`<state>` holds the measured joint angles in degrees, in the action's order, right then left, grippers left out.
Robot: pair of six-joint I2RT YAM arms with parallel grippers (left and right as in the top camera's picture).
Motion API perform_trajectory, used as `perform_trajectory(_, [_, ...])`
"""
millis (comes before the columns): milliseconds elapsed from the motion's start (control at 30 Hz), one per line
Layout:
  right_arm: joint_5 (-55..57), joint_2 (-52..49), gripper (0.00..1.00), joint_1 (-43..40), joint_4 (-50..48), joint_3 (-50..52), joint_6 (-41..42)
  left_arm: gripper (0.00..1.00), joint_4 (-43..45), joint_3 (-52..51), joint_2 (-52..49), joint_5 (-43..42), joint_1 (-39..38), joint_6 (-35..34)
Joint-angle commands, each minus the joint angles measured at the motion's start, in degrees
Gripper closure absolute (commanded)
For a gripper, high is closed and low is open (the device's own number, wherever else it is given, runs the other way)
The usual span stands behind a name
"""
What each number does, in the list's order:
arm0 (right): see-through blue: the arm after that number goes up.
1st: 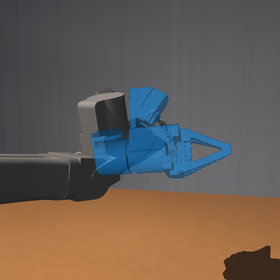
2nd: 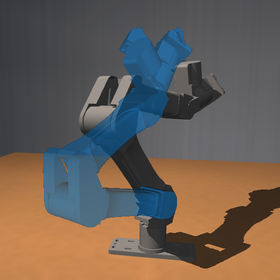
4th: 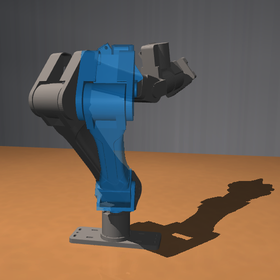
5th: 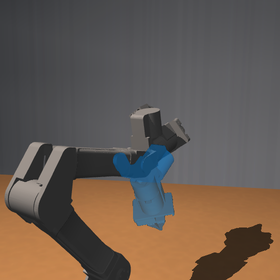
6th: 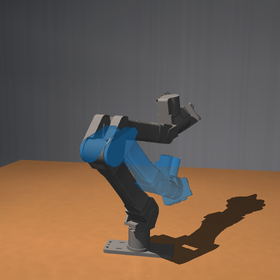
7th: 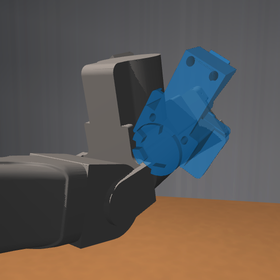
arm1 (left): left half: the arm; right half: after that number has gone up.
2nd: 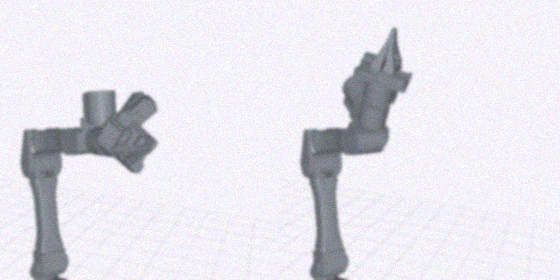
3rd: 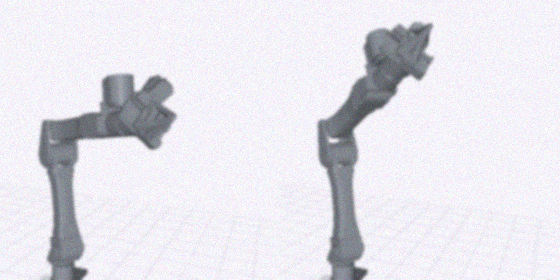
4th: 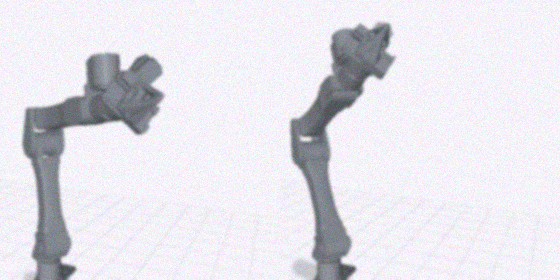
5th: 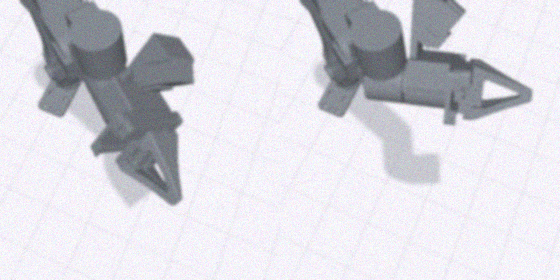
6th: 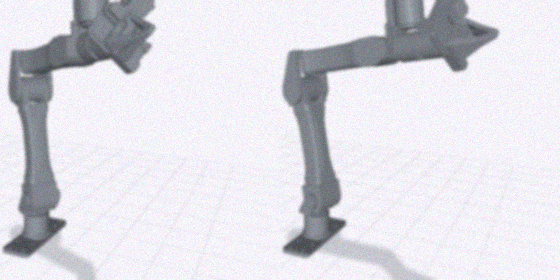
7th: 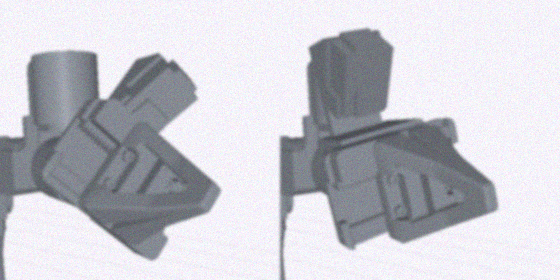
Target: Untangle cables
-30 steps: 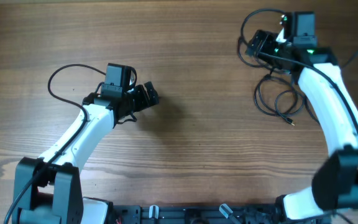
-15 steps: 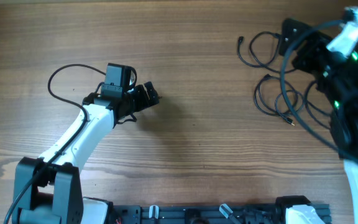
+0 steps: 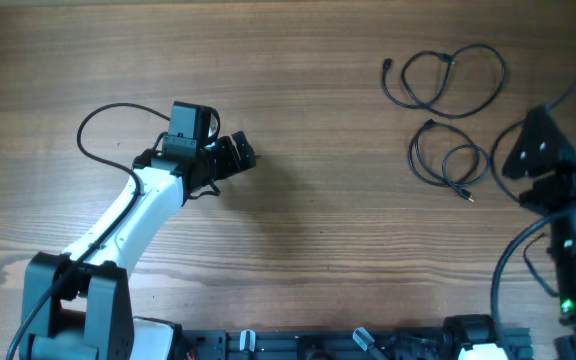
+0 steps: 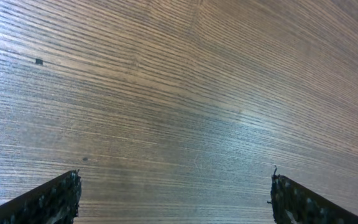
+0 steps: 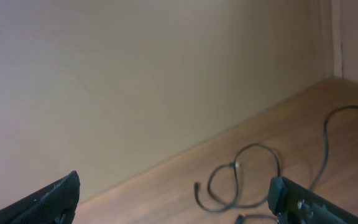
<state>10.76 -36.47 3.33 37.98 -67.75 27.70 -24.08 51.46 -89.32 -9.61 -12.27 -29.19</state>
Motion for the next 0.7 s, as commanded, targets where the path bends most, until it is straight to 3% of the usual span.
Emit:
perform_trajectory(0, [1.64,6.23,0.00,0.04,-4.04,8.68,-0.68,0.00,-0.02,0.07,-0.37,0.72,0.22,0.48])
perform_trajectory(467, [-4.85,35.30,0.00,0.04,-51.28,45.66,-5.92,0.00,-0.02,0.07,-0.37,0.72,0.22,0.48])
perform_trajectory(667, [-3.19,36.26,0.00,0.04,-66.20,57.68,-6.08,0.00,-0.02,0.07,-0.37,0.72,0.22,0.48])
